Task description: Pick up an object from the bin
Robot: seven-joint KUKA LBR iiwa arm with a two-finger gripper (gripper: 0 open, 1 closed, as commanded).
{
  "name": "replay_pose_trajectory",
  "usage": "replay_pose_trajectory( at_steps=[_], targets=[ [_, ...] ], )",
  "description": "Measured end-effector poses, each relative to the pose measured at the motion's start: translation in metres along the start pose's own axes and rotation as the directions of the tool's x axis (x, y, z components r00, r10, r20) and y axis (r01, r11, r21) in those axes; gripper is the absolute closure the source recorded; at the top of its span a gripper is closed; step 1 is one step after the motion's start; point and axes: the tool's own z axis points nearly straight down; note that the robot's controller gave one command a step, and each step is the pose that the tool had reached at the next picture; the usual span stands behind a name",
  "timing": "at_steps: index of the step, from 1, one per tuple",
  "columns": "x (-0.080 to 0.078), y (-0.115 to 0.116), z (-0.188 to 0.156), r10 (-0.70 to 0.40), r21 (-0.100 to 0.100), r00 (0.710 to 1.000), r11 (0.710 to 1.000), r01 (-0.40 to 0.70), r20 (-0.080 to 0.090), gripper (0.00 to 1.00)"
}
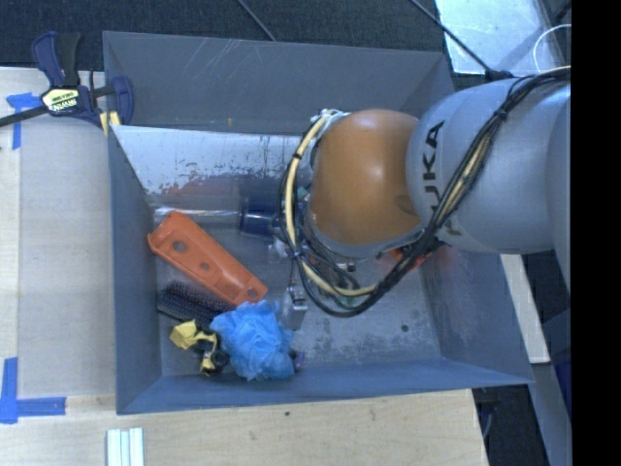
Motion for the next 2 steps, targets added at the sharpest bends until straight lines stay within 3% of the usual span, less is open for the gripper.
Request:
replay_pose_trajectory(
  at_steps=[1, 2],
  targets=[
    [-0.002, 0.0, -0.004, 0.003, -0.001, 1.0, 1.0, -0.003, 0.008, 0.0],
    [0.024, 0.075, 0.018, -0.113, -0.001, 0.994, 0.994, 0.113, 0.008, 0.0]
  ],
)
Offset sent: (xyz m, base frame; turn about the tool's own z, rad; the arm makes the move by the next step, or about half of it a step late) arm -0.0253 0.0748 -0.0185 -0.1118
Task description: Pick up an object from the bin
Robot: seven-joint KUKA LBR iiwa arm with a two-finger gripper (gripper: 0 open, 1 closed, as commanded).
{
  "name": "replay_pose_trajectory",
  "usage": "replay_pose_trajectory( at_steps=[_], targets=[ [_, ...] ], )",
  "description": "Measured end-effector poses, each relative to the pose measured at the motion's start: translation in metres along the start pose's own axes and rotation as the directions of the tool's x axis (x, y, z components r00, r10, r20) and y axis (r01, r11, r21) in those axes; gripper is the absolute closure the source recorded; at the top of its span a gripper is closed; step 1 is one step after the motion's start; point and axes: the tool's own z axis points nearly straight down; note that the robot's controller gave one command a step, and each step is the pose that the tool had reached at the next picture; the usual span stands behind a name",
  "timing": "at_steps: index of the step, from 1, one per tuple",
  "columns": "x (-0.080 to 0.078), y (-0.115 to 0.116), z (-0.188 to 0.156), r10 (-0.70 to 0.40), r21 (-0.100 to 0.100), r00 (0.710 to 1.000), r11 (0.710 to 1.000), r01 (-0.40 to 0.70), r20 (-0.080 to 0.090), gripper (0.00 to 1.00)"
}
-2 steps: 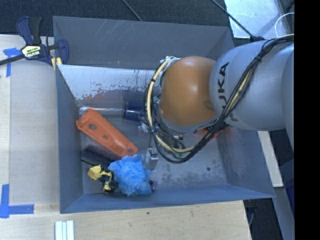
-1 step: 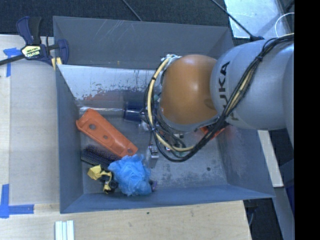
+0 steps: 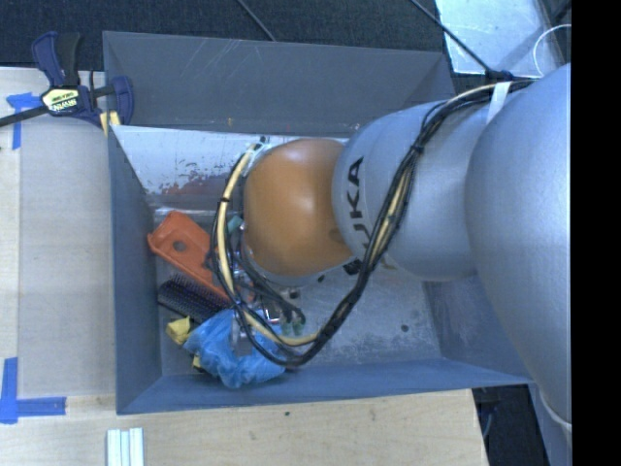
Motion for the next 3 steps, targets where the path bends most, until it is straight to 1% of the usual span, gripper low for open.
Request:
replay_pose_trajectory(
  at_steps=[1, 2, 3],
  targets=[
    [-0.001, -0.004, 0.006, -0.133, 0.005, 0.991, 0.991, 0.133, 0.002, 0.0],
    [-0.01, -0.01, 0.038, 0.055, 0.001, 0.998, 0.998, -0.055, -0.003, 0.0],
    [0.001, -0.022, 0.068, -0.155, 0.005, 0.988, 0.988, 0.155, 0.022, 0.0]
  ],
)
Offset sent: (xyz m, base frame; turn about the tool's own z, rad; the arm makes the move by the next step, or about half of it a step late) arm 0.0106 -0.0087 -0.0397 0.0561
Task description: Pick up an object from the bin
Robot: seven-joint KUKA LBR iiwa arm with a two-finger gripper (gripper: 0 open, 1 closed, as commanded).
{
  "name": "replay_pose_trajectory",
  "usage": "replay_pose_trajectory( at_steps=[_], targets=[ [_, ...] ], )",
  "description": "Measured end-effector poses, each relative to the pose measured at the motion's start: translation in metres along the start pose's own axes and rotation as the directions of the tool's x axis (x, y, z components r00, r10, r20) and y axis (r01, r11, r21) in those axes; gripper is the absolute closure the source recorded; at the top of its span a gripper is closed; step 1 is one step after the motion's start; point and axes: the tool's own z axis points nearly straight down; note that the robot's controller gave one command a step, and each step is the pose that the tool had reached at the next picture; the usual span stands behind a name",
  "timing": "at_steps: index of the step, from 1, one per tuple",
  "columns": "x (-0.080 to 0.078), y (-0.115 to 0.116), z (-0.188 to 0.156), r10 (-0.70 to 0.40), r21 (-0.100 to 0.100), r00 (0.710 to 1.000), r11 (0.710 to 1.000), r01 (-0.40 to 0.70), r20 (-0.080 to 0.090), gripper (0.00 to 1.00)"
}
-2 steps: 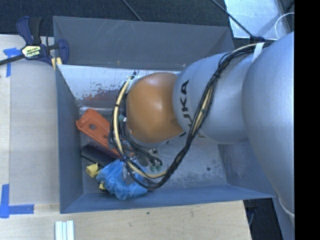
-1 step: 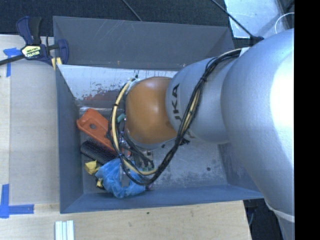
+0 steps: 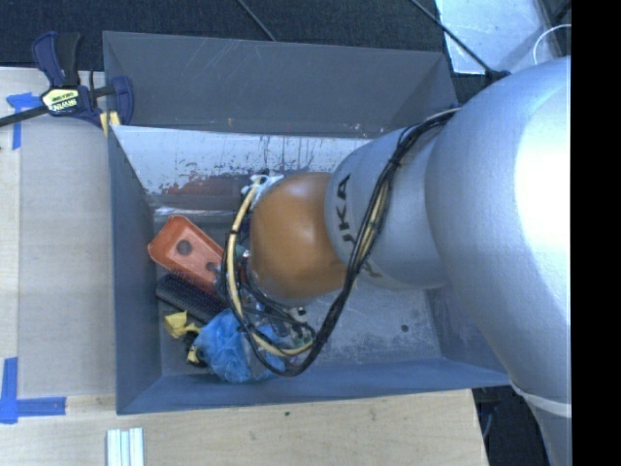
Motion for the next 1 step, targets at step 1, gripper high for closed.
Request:
replay_pose_trajectory(
  at_steps=[1],
  targets=[
    [-0.0003, -0.0057, 0.0001, 0.33, 0.006, 0.944, 0.944, -0.33, -0.007, 1.0]
  ],
)
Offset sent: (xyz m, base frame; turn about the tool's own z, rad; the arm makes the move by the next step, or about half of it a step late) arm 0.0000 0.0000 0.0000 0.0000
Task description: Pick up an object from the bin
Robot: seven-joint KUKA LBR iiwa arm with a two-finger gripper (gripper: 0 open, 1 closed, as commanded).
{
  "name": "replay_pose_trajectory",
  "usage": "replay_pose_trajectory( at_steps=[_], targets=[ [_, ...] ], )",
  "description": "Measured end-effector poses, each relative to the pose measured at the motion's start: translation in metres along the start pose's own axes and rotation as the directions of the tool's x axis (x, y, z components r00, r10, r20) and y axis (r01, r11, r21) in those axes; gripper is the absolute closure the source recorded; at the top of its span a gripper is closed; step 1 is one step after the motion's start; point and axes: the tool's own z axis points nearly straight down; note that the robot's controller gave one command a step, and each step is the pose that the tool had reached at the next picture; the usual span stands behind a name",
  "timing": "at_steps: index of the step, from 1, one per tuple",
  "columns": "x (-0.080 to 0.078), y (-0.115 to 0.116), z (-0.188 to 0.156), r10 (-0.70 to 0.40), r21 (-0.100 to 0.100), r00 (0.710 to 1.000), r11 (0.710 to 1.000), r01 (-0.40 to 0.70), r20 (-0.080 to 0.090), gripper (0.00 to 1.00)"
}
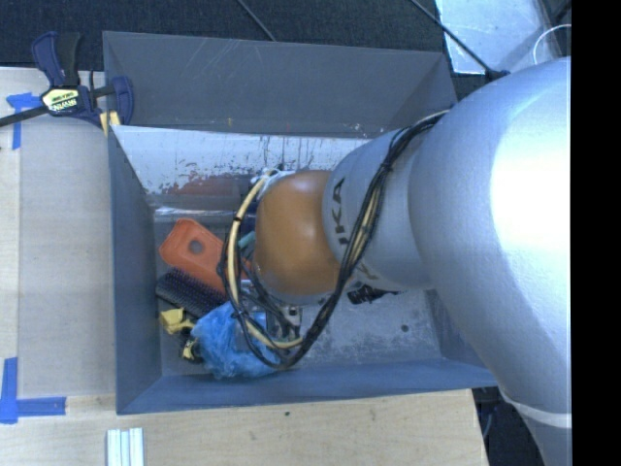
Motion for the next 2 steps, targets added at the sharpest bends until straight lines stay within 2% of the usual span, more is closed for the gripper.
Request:
replay_pose_trajectory(
  at_steps=[2],
  targets=[
    [0.001, -0.001, -0.011, 0.002, 0.001, 1.0, 1.0, -0.002, -0.002, 1.0]
  ],
)
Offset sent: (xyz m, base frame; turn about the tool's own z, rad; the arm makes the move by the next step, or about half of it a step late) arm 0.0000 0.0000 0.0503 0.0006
